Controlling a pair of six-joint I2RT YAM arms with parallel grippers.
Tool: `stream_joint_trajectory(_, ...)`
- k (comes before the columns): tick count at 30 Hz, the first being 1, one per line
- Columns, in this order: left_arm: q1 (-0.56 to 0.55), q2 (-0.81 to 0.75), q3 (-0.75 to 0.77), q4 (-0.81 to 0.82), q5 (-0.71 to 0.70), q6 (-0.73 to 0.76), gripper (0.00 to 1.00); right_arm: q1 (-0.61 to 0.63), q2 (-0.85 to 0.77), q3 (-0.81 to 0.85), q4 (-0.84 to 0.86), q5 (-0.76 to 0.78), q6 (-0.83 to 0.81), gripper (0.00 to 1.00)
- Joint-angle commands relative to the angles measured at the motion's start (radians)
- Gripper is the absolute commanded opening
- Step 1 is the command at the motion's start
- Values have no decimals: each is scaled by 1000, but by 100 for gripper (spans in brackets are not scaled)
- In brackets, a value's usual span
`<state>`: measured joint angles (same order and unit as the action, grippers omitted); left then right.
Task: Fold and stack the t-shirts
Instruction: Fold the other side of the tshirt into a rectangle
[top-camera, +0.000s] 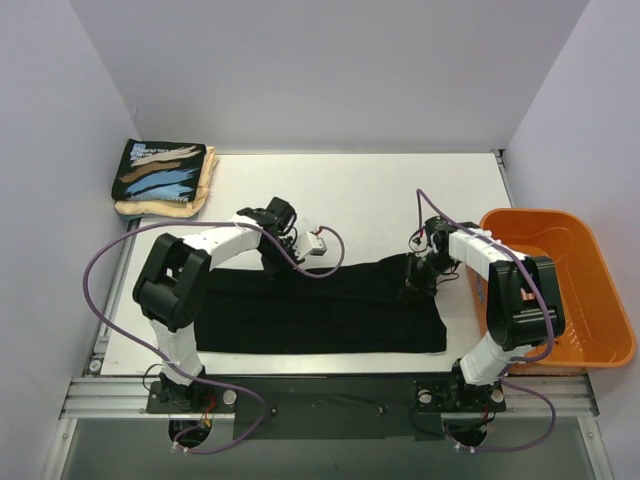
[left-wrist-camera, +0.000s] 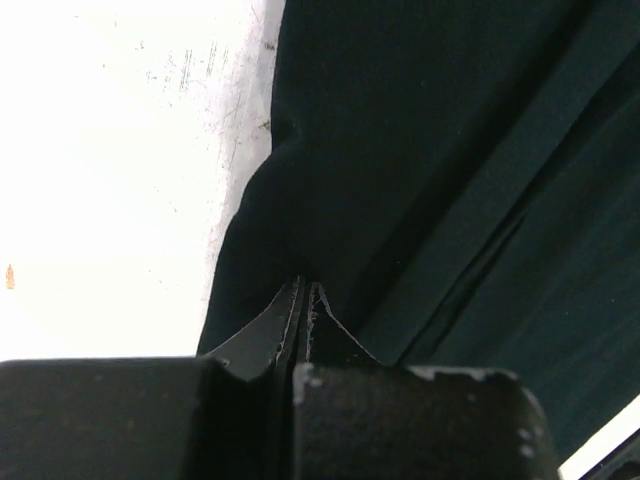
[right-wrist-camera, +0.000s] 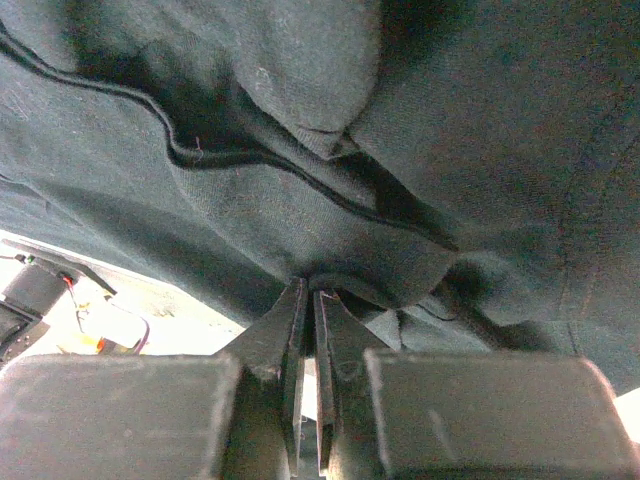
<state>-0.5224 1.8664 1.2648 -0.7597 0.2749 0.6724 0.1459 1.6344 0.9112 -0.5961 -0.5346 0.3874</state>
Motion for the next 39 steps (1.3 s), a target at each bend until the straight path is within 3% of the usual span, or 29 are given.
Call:
stream_joint_trajectory(1, -13, -12, -30, 62, 3, -34, 0, 7, -22, -20, -25, 13, -19, 0)
stream_joint_trajectory(8, -16, -165, -136, -85, 86, 147, 0, 6, -25, -31, -21, 15, -27, 0)
stream_joint_trajectory(17, -5, -223, -235, -191, 26, 249, 0, 6, -39, -43, -10, 12, -28, 0)
stream_joint_trajectory(22, 129, -276, -175, -262, 64, 260, 0, 3, -45, -51, -7, 8, -24, 0)
stream_joint_trajectory(24, 185, -267, -116, -264, 76, 224, 0, 3, -45, -54, -2, 7, -18, 0)
stream_joint_trajectory(26, 167, -251, -66, -244, 82, 188, 0, 7, -50, -49, -1, 7, -7, 0)
stream_joint_trajectory(29, 49, -224, -12, -176, 147, 68, 2, 44, -70, -16, -19, 28, 1, 0)
stream_joint_trajectory(33, -85, -104, 120, -28, 282, -176, 21, 72, -73, 0, -34, 39, 7, 0)
stream_joint_trajectory(39, -197, 91, 272, 181, 340, -512, 29, 70, -39, -40, 5, 56, 34, 0)
